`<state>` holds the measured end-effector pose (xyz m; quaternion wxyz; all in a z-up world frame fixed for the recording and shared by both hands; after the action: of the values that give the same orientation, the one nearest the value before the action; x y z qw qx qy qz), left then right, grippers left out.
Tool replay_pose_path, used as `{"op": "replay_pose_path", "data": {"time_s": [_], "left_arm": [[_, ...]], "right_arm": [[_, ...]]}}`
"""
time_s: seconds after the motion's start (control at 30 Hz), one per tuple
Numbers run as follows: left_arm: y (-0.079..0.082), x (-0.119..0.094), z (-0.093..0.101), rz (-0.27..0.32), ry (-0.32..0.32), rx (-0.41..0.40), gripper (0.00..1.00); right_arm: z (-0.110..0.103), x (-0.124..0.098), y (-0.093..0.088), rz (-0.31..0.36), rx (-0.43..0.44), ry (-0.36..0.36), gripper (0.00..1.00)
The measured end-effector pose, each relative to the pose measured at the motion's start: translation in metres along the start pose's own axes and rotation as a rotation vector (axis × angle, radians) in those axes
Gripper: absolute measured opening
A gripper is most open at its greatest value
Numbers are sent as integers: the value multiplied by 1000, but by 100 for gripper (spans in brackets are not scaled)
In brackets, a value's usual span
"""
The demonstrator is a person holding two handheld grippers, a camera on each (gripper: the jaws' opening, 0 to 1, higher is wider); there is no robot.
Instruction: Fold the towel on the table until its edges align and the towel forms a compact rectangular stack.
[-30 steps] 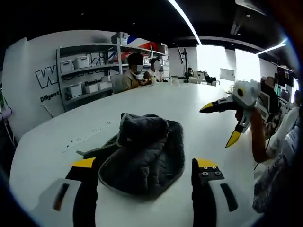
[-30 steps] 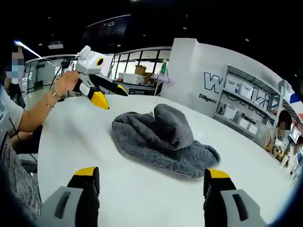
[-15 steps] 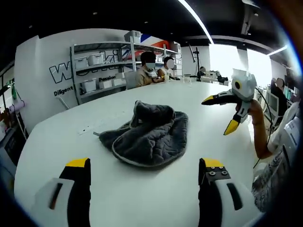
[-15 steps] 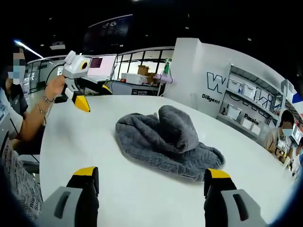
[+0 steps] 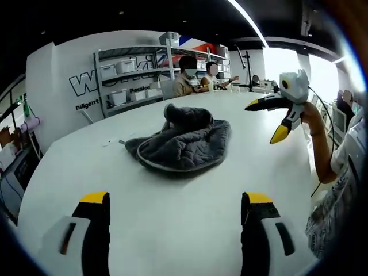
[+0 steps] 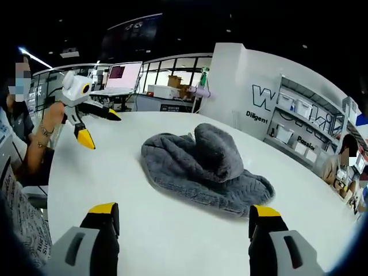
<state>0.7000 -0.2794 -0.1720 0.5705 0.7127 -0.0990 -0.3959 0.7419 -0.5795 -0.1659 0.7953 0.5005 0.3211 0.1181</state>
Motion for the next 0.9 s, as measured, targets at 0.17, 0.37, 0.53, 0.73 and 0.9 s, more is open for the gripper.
{"op": "replay_pose_path", "data": {"time_s": [0.17,0.37,0.53,0.73,0.9], "left_arm": [[-5,-4,-1,-4,5,-4,100],[-7,-7,-4,22,9,-20,99],[-9,-11,-5,43,11,-35,99],[-8,-14,-3,60,4,-30,97],[-7,-15,0,81,-16,-30,97]], "right_arm": [[-3,1,-1,-9,-4,4,98],[-4,1,2,-12,-8,0,98],[-6,2,3,-17,-10,0,98],[-6,2,12,-8,-22,-5,99],[-6,-1,25,5,-54,-11,98]]}}
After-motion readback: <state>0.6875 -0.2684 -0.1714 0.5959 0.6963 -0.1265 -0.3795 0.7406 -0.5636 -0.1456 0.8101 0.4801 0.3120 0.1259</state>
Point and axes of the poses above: the point that each gripper's makers call its tool centre point, and the gripper's own axes: x roughly forward along the fingers, z roughly to its right, y roughly out of its top, the point moved 5 cm from there along -x, roughly backward along the fingers, and after that the axes turned 11 degrees about -y, right-handed, at the moved point
